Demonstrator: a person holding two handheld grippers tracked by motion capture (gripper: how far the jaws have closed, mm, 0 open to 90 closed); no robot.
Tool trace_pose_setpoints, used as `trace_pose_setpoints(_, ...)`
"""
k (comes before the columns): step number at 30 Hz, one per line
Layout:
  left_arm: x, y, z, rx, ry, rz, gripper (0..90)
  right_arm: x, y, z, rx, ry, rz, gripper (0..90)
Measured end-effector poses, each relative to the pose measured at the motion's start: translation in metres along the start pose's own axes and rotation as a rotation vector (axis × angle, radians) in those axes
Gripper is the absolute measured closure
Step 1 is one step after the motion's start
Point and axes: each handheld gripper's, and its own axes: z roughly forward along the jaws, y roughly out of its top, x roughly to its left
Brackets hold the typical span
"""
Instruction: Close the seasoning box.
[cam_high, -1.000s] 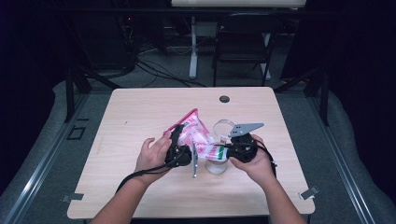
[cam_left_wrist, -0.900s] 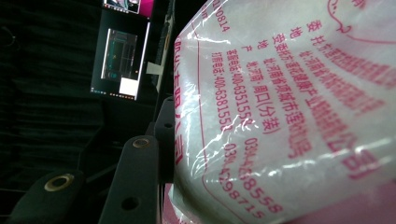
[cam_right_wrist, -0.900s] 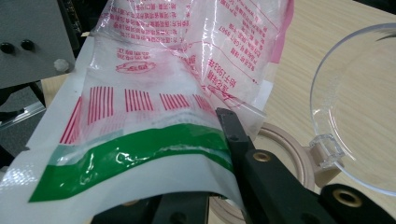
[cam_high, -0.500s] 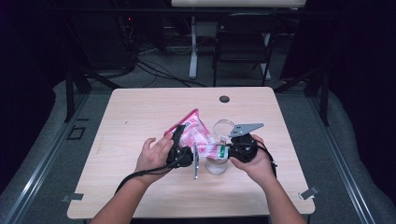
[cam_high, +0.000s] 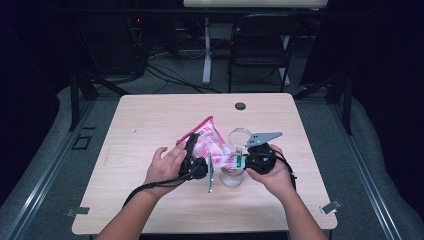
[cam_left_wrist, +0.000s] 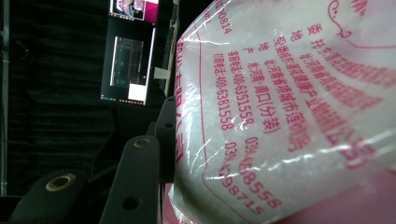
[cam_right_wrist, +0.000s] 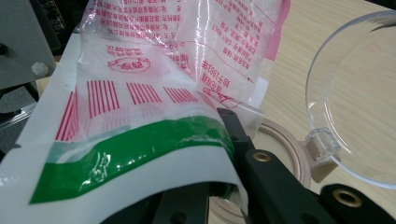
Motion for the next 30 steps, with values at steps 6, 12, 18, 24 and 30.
trace_pose_setpoints(6,0.0001,0.0009,-0.0002,-0.002,-0.004,0.008,62.6,-0.0008,-0.001,0.0006,0.0,-0.001,0.008,90.0)
trace_pose_setpoints(12,0.0005,0.0012,-0.0002,0.0,-0.005,0.014,62.6,-0.0016,-0.0019,0.0019,0.002,0.001,0.009,90.0)
trace_pose_setpoints(18,0.0,0.0015,0.0001,-0.001,-0.004,0.019,62.7,-0.0027,-0.0029,0.0028,0.007,0.004,0.01,90.0)
trace_pose_setpoints(24,0.0002,0.0026,-0.0005,-0.004,-0.002,0.021,62.7,-0.0032,-0.0038,0.0039,0.01,0.001,0.012,90.0)
trace_pose_setpoints(30,0.0015,0.0036,-0.001,-0.005,-0.001,0.027,62.8,-0.003,-0.0041,0.0048,0.021,-0.01,0.005,90.0)
